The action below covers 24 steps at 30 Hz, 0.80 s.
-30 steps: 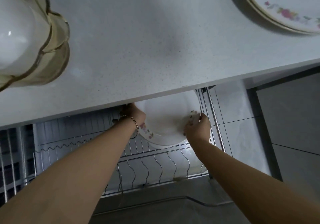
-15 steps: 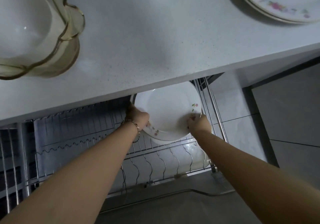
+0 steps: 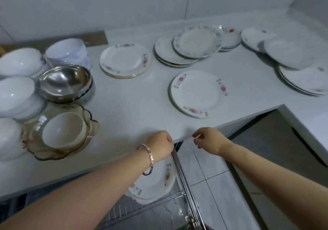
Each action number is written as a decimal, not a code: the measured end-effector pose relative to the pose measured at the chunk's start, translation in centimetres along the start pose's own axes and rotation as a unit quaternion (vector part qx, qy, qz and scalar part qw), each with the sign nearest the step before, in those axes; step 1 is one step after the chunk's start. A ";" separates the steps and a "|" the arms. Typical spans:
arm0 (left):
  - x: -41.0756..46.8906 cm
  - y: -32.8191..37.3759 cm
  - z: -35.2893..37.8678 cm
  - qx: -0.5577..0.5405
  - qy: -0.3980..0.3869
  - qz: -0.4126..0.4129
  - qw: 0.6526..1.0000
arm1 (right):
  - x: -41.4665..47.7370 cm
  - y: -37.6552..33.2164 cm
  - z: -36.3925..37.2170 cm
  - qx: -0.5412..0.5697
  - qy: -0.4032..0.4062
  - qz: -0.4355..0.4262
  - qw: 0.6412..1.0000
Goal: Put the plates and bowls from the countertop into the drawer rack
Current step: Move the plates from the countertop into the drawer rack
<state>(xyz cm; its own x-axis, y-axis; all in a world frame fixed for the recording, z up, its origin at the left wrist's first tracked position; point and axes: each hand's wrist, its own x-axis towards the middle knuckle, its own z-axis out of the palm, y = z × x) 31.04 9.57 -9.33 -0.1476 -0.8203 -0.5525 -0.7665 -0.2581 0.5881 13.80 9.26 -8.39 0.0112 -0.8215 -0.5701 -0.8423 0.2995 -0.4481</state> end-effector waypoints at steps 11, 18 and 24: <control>12.8 9.3 -0.5 -0.276 0.154 -0.166 0.934 | 13.0 4.5 -13.6 0.030 0.150 0.086 0.984; 13.5 9.1 0.2 -0.376 0.182 -0.148 0.896 | 16.4 6.2 -13.3 0.137 0.131 0.094 0.977; 10.6 7.9 0.2 -0.363 0.164 -0.174 0.901 | 13.5 7.9 -11.2 0.163 0.143 0.054 0.975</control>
<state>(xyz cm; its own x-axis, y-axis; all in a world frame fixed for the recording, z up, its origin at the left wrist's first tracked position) 23.35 -1.05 -10.65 0.3059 -0.7013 -0.6439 -0.1019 -0.6965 0.7102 1.25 -4.88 -11.92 -0.2579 -0.8643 -0.4319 -0.6130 0.4919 -0.6182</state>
